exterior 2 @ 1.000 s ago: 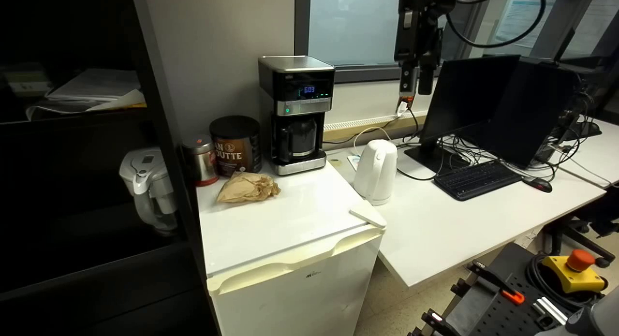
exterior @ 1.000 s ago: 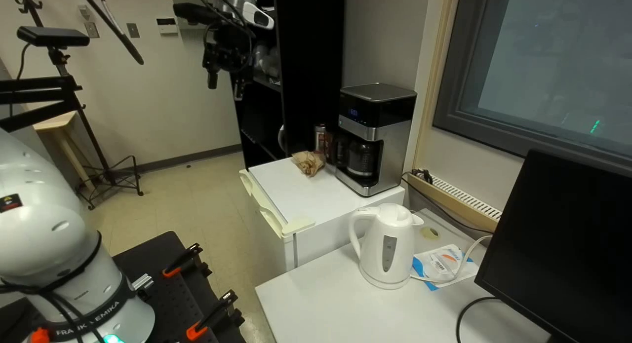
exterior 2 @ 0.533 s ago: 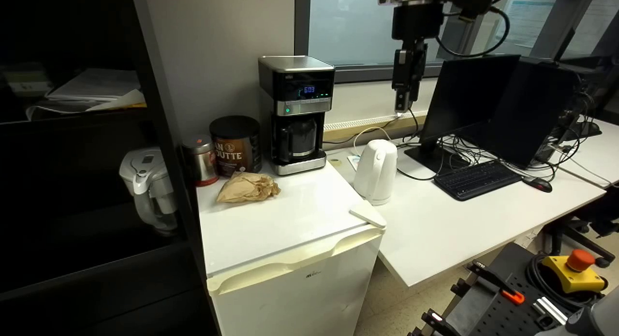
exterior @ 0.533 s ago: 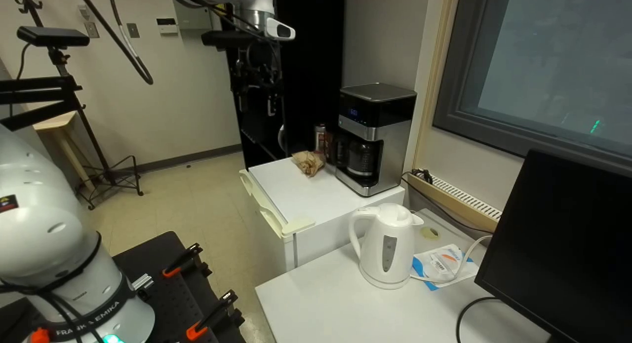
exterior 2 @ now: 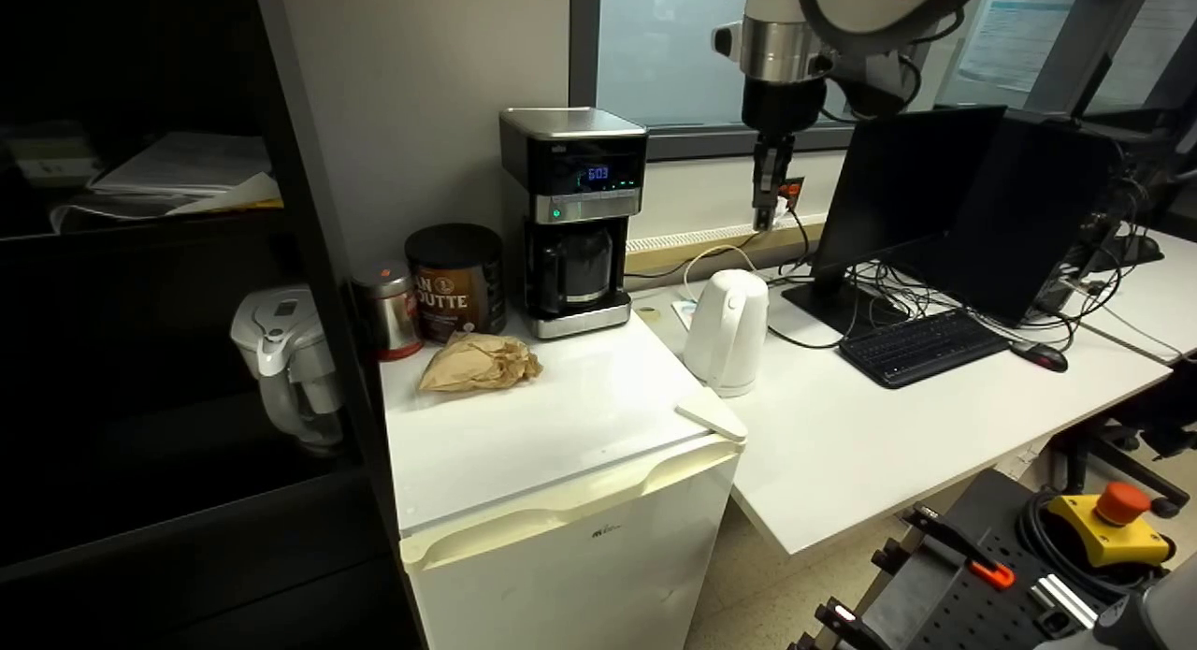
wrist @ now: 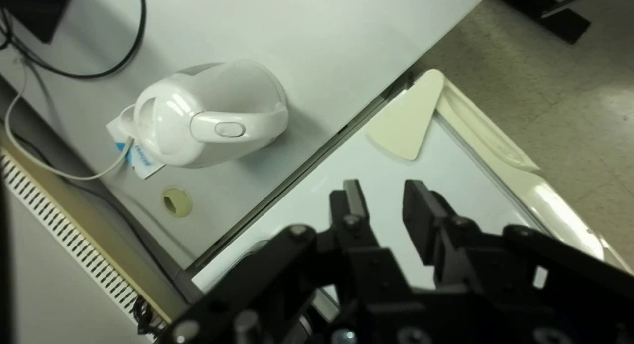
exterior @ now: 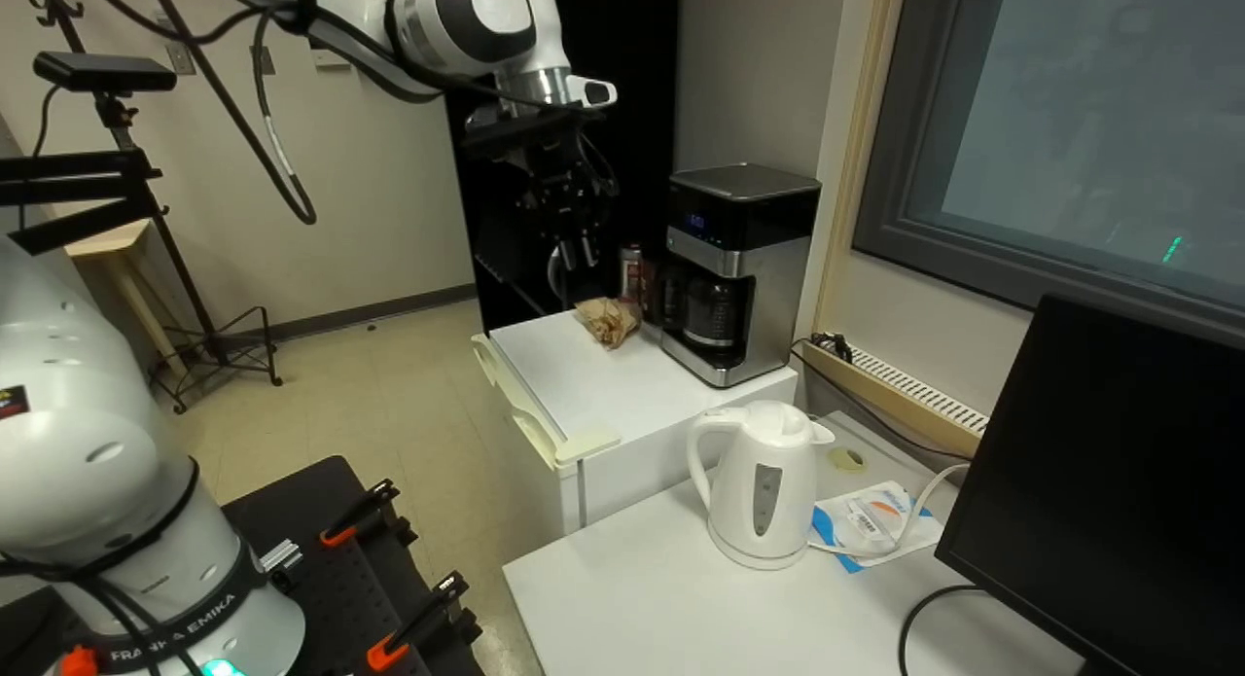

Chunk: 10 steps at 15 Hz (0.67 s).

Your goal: Press a button on the coffee maker

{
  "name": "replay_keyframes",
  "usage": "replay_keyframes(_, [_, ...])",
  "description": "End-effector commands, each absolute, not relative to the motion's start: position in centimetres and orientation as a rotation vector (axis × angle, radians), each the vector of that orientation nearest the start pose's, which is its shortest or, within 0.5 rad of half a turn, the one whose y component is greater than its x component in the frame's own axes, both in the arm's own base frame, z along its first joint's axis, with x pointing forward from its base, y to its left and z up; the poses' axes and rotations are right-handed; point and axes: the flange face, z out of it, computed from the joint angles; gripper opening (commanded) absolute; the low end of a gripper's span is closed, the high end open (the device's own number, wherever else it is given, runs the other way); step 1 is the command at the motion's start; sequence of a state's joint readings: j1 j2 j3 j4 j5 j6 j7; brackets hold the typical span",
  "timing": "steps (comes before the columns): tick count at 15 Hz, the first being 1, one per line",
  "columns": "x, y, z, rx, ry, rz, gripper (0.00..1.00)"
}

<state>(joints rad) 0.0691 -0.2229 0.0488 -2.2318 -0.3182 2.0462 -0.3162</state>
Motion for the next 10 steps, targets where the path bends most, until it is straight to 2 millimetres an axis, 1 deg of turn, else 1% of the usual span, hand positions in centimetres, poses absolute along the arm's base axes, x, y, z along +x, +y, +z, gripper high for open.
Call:
replay_keyframes(1, [49.7,2.9,45.7,-3.331,-1.132,-0.186,0.03])
replay_keyframes(2, [50.2,2.6,45.3,-3.341,-1.165,-0.244,0.00])
replay_keyframes(7, [52.7,1.4,43.6,-3.352,-1.321,-0.454,0.01])
replay_keyframes(10, [54.5,1.1,42.3,-3.329,-1.409,-0.557,0.01])
